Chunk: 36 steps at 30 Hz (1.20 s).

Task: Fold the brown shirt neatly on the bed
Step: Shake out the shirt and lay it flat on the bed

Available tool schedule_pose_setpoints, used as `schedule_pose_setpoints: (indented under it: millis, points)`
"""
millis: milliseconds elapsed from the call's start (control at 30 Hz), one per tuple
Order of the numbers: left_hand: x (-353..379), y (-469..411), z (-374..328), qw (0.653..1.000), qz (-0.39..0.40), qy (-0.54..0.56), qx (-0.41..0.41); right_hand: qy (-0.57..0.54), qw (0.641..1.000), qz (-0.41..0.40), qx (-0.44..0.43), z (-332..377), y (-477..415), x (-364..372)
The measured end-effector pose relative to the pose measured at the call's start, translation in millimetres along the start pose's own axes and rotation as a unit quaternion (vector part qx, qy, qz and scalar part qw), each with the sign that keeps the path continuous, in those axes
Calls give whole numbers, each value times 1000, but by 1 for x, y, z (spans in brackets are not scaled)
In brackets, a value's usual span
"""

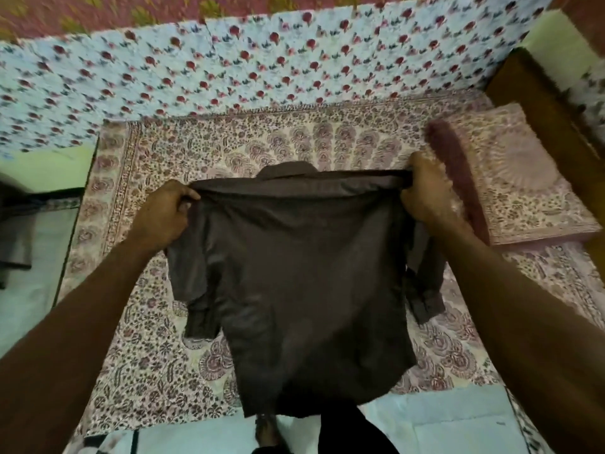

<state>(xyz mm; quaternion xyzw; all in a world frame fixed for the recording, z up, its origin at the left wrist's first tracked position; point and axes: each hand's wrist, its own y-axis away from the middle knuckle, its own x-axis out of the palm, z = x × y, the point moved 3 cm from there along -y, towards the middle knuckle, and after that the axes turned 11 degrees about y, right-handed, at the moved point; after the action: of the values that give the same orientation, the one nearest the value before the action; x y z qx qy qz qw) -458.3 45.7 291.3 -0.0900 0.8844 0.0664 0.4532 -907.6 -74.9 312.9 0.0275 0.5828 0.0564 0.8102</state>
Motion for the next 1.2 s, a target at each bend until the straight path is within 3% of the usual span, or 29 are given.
schedule_pose_setpoints:
  millis: [200, 367, 533, 600, 667, 733, 800, 900, 1000, 1100, 1200]
  points:
    - [69, -81, 34, 1000, 4, -11, -14, 13, 999, 24, 18, -8, -102, 80]
    - [148, -128, 84, 995, 78, -53, -29, 50, 998, 28, 4, -22, -162, 155]
    - [238, -119, 110, 970, 197, -142, -8, 141, 976, 166, 23, -53, -184, 249]
    - [265, -113, 127, 972, 194, -133, 1, 178, 962, 206, 15, -62, -186, 281]
    - [283, -112, 136, 976, 171, -116, -62, 183, 961, 208, -3, -68, -191, 304]
    - [291, -124, 136, 972, 144, -77, -168, 170, 965, 199, -31, -72, -204, 317]
    - [295, -140, 138, 972, 91, 5, -217, 145, 973, 172, -53, -73, -221, 321]
    - [294, -175, 147, 988, -16, 56, -145, 59, 996, 63, -9, -66, -256, 314]
    - [299, -217, 146, 997, -70, -3, -42, 36, 999, -12, 28, -52, -293, 315]
    - [321, -253, 153, 992, -5, -114, -45, 71, 997, 22, 20, -39, -328, 337]
    - [344, -270, 165, 980, 58, -180, -69, 78, 994, 25, 66, -42, -349, 362]
